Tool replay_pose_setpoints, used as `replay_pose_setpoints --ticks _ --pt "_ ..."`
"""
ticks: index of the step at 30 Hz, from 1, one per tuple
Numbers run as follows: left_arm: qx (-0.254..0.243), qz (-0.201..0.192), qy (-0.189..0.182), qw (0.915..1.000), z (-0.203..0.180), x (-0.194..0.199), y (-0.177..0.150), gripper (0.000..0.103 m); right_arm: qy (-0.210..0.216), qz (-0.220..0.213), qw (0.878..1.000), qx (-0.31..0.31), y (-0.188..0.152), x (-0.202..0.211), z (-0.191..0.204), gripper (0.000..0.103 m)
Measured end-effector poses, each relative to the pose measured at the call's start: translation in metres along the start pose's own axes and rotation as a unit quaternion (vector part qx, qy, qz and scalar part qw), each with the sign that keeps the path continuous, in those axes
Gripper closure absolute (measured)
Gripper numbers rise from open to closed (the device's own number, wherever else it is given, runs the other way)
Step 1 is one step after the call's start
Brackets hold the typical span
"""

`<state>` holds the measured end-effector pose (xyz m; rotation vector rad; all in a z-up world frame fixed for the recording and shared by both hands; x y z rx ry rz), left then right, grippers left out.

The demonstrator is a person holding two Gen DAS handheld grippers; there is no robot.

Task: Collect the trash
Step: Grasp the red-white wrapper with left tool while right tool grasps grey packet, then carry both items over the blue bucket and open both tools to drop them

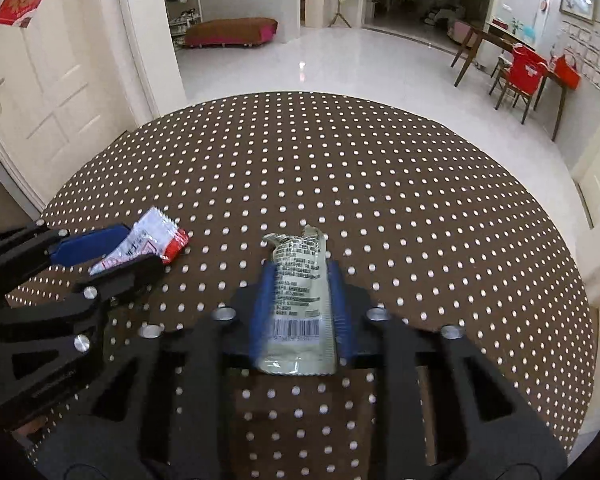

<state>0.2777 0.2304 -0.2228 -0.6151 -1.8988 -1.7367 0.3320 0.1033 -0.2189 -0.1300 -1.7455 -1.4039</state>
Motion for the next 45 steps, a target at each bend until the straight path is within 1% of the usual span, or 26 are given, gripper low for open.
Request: replay_pose_setpoints --ticks 3,7,12,16,22,25,29,31,32,34,35,37,38,41,42,43,45 --pt "0.005 -0.004 0.0 1.0 -0.002 0.006 -0.001 0.069 0.014 -0.003 1.0 -0.023 -0.007 0.011 -0.008 0.089" --pt "0.009 -0.017 -0.007 0.9998 -0.01 0.02 0.0 0.069 0.02 -0.021 0.998 -0.051 -0.016 0.04 -0.029 0.089" --pt "0.001 -0.043 -0.026 0.9988 -0.043 0.041 0.01 0.069 0.018 -0.054 0.995 -0.082 -0.024 0.087 -0.063 0.089" --pt "-0.01 -0.066 -0.049 0.9966 -0.081 0.061 0.018 0.069 0.014 -0.085 0.99 -0.108 -0.028 0.127 -0.092 0.089" --pt "-0.022 -0.097 -0.088 0.9911 -0.144 0.091 0.027 0.069 0.002 -0.128 0.982 -0.138 -0.038 0.185 -0.14 0.089" --pt "-0.035 -0.109 -0.11 0.9873 -0.186 0.107 0.03 0.069 -0.018 -0.15 0.977 -0.152 -0.048 0.221 -0.17 0.089" --pt "-0.054 -0.114 -0.144 0.9815 -0.245 0.122 0.029 0.069 -0.043 -0.173 0.969 -0.173 -0.067 0.263 -0.204 0.089" --pt "-0.066 -0.114 -0.161 0.9782 -0.275 0.124 0.027 0.069 -0.058 -0.177 0.965 -0.183 -0.078 0.279 -0.221 0.089" --pt "-0.075 -0.112 -0.173 0.9757 -0.296 0.125 0.024 0.069 -0.071 -0.179 0.962 -0.193 -0.089 0.29 -0.235 0.089" --pt "-0.086 -0.107 -0.19 0.9722 -0.327 0.124 0.018 0.069 -0.085 -0.179 0.958 -0.208 -0.103 0.3 -0.253 0.089" --pt "-0.094 -0.101 -0.2 0.97 -0.348 0.121 0.013 0.069 -0.092 -0.178 0.955 -0.217 -0.112 0.305 -0.263 0.089" --pt "-0.104 -0.087 -0.214 0.9673 -0.375 0.117 0.002 0.069 -0.106 -0.17 0.95 -0.239 -0.135 0.311 -0.288 0.089" --pt "-0.11 -0.074 -0.225 0.9654 -0.396 0.111 -0.007 0.069 -0.109 -0.166 0.947 -0.251 -0.145 0.312 -0.298 0.089" --pt "-0.125 -0.048 -0.237 0.9623 -0.432 0.094 -0.022 0.069 -0.111 -0.155 0.939 -0.286 -0.172 0.312 -0.325 0.089" --pt "-0.13 -0.039 -0.24 0.9612 -0.442 0.084 -0.026 0.069 -0.118 -0.149 0.936 -0.295 -0.182 0.311 -0.333 0.089" --pt "-0.136 -0.03 -0.242 0.9601 -0.452 0.079 -0.032 0.069 -0.128 -0.139 0.933 -0.305 -0.194 0.307 -0.343 0.089" --pt "-0.152 -0.008 -0.241 0.9585 -0.478 0.061 -0.045 0.069 -0.127 -0.127 0.928 -0.326 -0.213 0.302 -0.356 0.089"
Point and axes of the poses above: each gripper's, at about its wrist camera, not at the fingertips, and x roughly against the way its jaws point, z to its left, y to its top, the point moved 4 cm from there along -x, roughly the way its jaws point, and after that the axes turned 11 degrees about -z, right-handed, at the moved point
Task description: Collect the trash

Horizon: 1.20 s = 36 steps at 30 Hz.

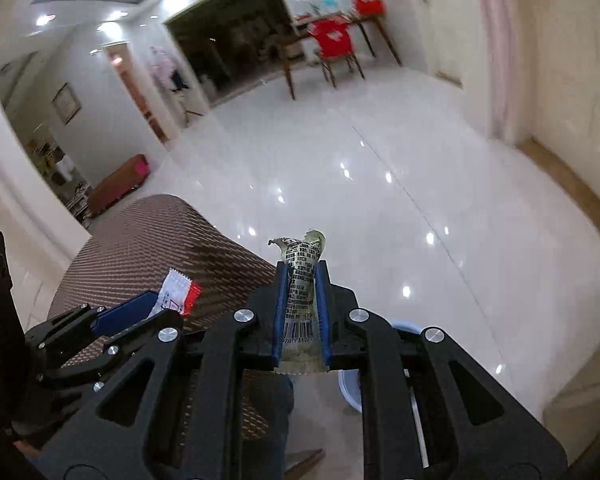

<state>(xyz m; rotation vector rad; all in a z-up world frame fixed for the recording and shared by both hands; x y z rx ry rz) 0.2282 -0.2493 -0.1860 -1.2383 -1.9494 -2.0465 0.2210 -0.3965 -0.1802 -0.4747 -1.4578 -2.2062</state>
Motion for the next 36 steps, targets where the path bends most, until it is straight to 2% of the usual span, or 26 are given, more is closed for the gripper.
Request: replay_pose_setpoints --ticks 8,9,10,12,14,15,18,21,25,30,36 --pt "-0.015 0.091 0.007 0.9957 -0.025 -0.087 -0.035 0.066 -0.033 0.061 0.996 -0.063 -0.041 -0.04 -0.071 0.085" --pt "-0.013 0.101 0.014 0.9947 -0.025 -0.095 -0.038 0.057 -0.036 0.068 0.994 -0.074 -0.048 -0.044 -0.078 0.082" --pt "-0.009 0.108 0.017 0.9939 -0.024 -0.101 -0.041 0.04 -0.035 0.079 0.992 -0.09 -0.054 -0.05 -0.087 0.077" --pt "-0.007 0.108 0.032 0.9936 -0.019 -0.108 -0.041 0.019 -0.037 0.087 0.99 -0.105 -0.062 -0.05 -0.098 0.033" --pt "-0.011 0.104 0.043 0.9936 -0.019 -0.111 -0.039 0.019 -0.045 0.091 0.989 -0.109 -0.067 -0.055 -0.106 0.032" --pt "-0.011 0.106 0.042 0.9934 -0.017 -0.106 -0.044 0.019 -0.044 0.093 0.988 -0.116 -0.069 -0.055 -0.108 0.029" --pt "-0.02 0.104 0.046 0.9934 -0.02 -0.104 -0.041 0.019 -0.055 0.088 0.986 -0.128 -0.067 -0.051 -0.114 0.011" --pt "-0.038 0.086 0.059 0.9938 -0.026 -0.091 -0.034 0.012 -0.067 0.08 0.986 -0.133 -0.065 -0.042 -0.119 0.006" --pt "-0.04 0.06 0.064 0.9954 -0.026 -0.065 -0.026 0.012 -0.08 0.066 0.986 -0.13 -0.052 -0.031 -0.115 0.006" --pt "-0.018 0.029 0.055 0.9979 -0.019 -0.03 -0.014 0.011 -0.075 0.035 0.988 -0.128 -0.033 -0.007 -0.095 0.006" --pt "-0.02 -0.021 0.07 0.9971 -0.007 0.02 0.0 0.011 -0.068 -0.005 0.992 -0.108 -0.011 0.034 -0.058 0.006"
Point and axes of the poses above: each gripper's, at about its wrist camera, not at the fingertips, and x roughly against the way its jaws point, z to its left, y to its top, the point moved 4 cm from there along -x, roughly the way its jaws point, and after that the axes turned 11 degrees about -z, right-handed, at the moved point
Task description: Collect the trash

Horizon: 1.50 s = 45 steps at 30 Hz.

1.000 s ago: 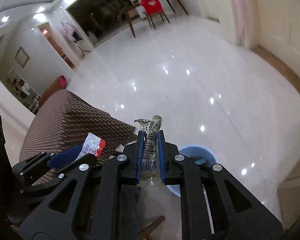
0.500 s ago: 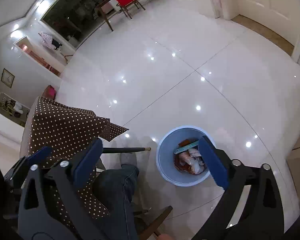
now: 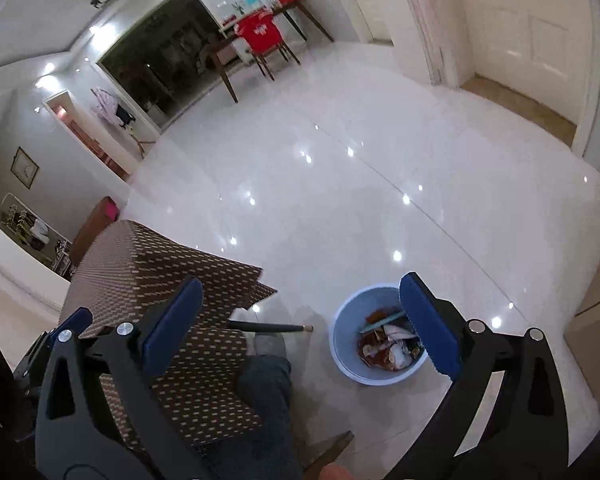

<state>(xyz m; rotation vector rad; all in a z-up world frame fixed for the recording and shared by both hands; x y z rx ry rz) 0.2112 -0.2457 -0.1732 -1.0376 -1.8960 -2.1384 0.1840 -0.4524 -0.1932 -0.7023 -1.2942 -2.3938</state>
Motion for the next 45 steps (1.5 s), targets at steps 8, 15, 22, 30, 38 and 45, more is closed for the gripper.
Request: replay_pose_setpoints --ticks 8,15,22,30,38,45 --pt "-0.036 -0.081 0.06 0.9943 0.027 0.073 0.015 0.011 0.011 -0.057 0.997 0.047 0.011 0.062 0.061 0.006" --pt "0.02 -0.123 0.105 0.9866 0.07 0.133 0.022 0.009 0.026 -0.093 0.99 0.107 0.004 0.099 0.128 0.006" --pt "0.047 -0.181 0.141 0.9721 0.102 0.193 0.031 0.008 0.038 -0.141 0.975 0.165 -0.004 0.135 0.186 0.006" --pt "0.059 -0.233 0.146 0.9597 0.114 0.251 0.028 0.005 0.04 -0.188 0.961 0.2 -0.018 0.165 0.224 0.006" --pt "0.063 -0.251 0.164 0.9518 0.12 0.277 0.026 0.005 0.033 -0.231 0.947 0.219 -0.024 0.187 0.242 0.006" --pt "0.073 -0.259 0.178 0.9464 0.124 0.289 0.024 0.005 0.036 -0.246 0.939 0.238 -0.029 0.193 0.254 0.006"
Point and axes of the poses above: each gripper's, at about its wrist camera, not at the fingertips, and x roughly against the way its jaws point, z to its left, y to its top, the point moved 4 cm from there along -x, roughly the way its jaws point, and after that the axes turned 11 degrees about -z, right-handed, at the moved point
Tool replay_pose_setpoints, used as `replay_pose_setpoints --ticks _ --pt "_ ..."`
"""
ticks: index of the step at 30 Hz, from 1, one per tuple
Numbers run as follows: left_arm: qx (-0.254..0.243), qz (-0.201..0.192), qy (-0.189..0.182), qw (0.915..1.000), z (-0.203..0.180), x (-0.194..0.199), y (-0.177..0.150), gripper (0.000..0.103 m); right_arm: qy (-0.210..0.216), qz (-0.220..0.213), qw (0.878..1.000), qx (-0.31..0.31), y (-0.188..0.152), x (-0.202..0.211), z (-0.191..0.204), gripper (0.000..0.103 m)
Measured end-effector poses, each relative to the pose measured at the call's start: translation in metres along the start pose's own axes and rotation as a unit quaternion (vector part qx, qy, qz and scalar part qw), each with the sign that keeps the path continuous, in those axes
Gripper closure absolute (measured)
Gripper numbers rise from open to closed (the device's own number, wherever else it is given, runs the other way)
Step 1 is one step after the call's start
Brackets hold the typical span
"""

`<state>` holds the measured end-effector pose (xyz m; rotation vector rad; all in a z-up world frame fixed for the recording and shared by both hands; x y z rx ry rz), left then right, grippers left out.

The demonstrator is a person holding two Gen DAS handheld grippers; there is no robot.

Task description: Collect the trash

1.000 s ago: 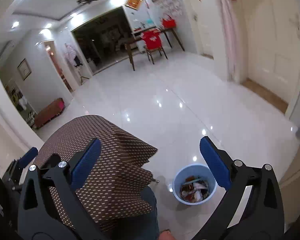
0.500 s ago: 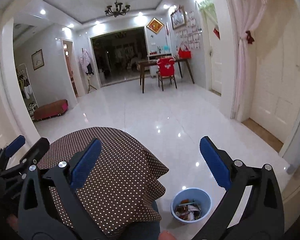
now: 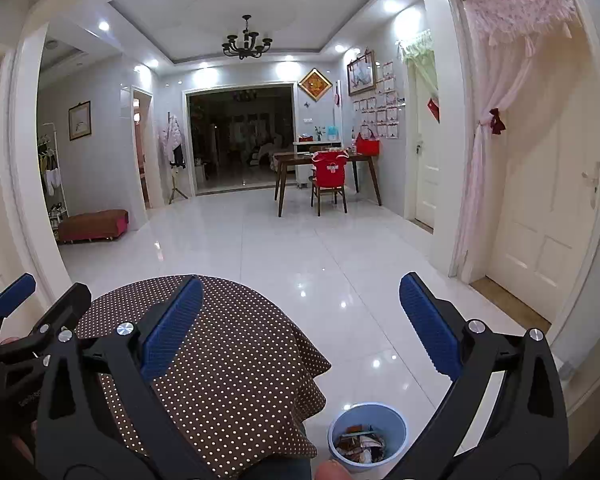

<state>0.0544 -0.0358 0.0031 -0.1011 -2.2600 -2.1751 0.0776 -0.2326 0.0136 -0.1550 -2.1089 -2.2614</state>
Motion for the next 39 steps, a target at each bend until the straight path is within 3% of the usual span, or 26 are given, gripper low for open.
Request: replay_pose_setpoints --ticks 39 --pt "0.017 -0.005 0.007 0.9998 0.013 0.016 0.002 0.005 0.009 -0.007 1.0 0.01 0.001 -0.003 0.006 0.006"
Point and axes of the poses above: each gripper's, at about its wrist camera, not at the fingertips, and x roughly against the way its jaws point, z to its left, y to its top, the point moved 4 cm from there along -x, roughly the way its jaws point, and after that the axes turned 11 degrees about -z, right-handed, at the moved point
